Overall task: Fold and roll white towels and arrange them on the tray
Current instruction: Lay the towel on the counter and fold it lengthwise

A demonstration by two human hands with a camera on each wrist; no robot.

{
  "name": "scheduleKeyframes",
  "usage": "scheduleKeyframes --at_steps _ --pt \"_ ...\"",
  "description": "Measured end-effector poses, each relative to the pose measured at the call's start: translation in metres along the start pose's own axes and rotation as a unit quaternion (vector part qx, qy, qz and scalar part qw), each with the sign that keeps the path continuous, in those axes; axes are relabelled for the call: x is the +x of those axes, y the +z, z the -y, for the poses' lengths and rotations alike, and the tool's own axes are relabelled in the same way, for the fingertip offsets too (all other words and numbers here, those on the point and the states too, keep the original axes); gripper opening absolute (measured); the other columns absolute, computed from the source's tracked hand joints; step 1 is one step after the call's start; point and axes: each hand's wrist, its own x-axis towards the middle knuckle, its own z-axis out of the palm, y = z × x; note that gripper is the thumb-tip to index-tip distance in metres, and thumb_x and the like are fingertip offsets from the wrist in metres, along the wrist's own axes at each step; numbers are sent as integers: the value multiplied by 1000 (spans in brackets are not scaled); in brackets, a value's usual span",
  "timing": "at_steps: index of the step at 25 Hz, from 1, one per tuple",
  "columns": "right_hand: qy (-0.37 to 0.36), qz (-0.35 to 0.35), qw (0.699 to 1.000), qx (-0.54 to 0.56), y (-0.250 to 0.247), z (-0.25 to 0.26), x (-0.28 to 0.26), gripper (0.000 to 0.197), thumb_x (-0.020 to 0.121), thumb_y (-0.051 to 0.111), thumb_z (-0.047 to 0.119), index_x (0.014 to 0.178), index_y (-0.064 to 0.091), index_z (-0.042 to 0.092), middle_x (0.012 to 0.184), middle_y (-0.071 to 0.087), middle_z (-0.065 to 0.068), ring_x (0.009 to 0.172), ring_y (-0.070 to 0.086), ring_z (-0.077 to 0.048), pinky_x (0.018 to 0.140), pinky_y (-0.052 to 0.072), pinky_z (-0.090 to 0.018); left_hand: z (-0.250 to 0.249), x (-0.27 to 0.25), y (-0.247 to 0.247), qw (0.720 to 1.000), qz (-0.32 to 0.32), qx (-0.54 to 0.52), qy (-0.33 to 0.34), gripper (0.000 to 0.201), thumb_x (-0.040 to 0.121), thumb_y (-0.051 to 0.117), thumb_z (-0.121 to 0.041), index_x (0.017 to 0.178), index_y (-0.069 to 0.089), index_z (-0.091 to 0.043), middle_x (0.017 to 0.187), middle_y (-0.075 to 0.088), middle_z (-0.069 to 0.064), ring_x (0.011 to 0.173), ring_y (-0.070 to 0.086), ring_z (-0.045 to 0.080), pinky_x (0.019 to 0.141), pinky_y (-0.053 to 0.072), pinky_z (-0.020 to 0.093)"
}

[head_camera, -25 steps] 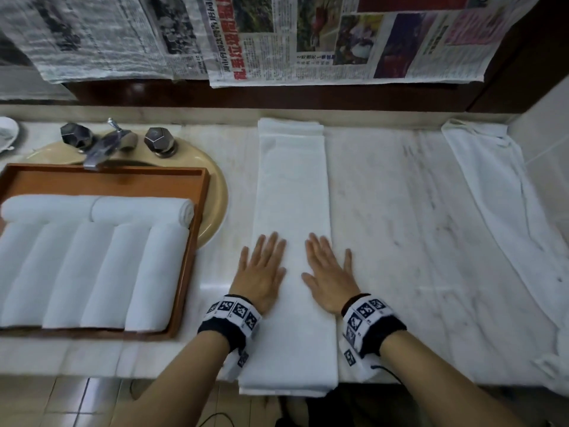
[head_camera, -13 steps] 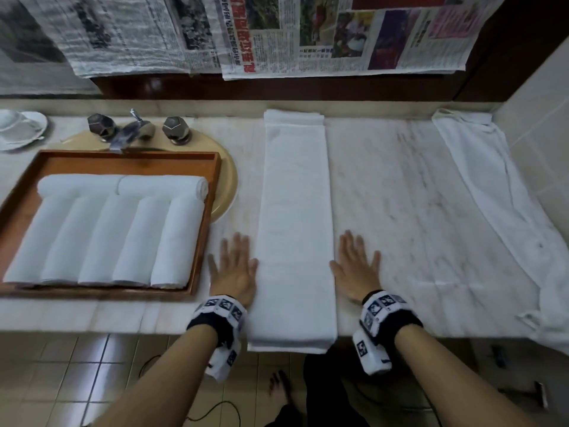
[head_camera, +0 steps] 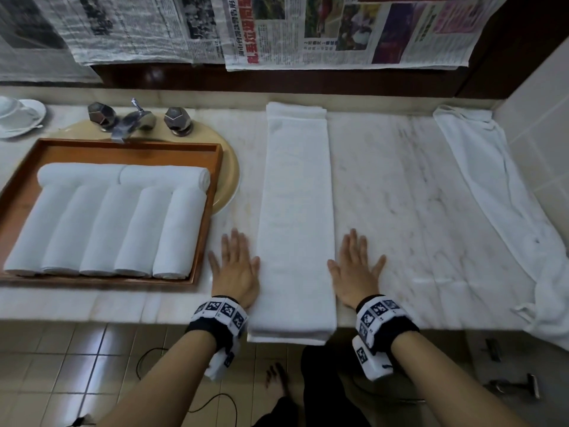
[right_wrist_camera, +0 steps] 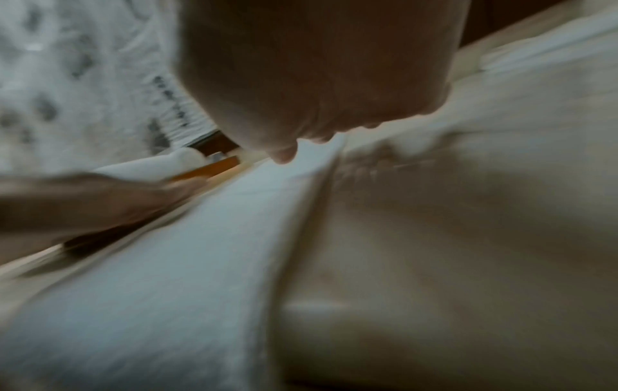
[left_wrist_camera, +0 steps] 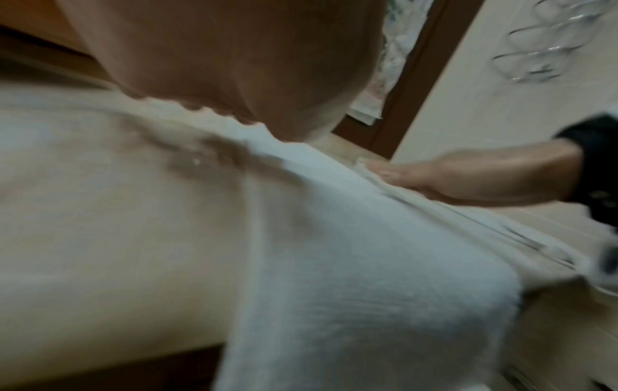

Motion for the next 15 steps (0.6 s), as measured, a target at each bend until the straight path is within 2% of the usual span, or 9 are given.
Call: scheduleKeyframes --at_steps 2,4,6,8,10,15 --pt "-82 -3 996 -33 11 19 -7 67 104 20 40 150 -21 14 154 -34 3 144 -28 -15 114 -13 -59 -23 -3 6 994 24 5 105 62 99 1 -46 151 -19 -18 155 -30 -3 144 -25 14 119 -11 48" --pt "-111 5 992 -51 21 28 -11 65 104 20 38 151 -18 15 156 -32 3 144 -25 -12 115 -11 -59 -37 -5 11 988 50 28 143 72 86 -14 -50 151 -19 -20 153 -31 -8 143 -25 10 120 -9 46" --pt "-95 -2 994 -49 20 25 -5 64 104 21 37 152 -16 15 157 -30 4 145 -24 -10 116 -9 -59 -37 1 10 990 54 45 125 72 86 -13 -49 151 -19 -21 153 -31 -10 144 -24 9 118 -14 44" --pt "-94 6 994 -60 9 24 8 64 104 20 36 152 -17 15 156 -30 4 144 -24 -9 116 -9 -58 -38 15 0 990 63 54 116 61 99 3 -44 151 -19 -21 155 -29 -10 145 -23 9 116 -15 44" --pt "-96 19 993 -61 -6 28 25 64 104 20 35 151 -18 16 156 -31 5 144 -24 -9 116 -9 -58 -46 35 -13 990 74 58 110 60 104 15 -35 152 -18 -20 157 -27 -9 146 -21 10 117 -14 46" --pt "-94 36 992 -76 -44 36 80 63 104 22 33 152 -15 16 157 -28 5 146 -21 -10 115 -8 -60 -59 90 -34 992 71 73 79 61 105 20 -32 153 -17 -20 158 -25 -7 147 -18 12 118 -10 52"
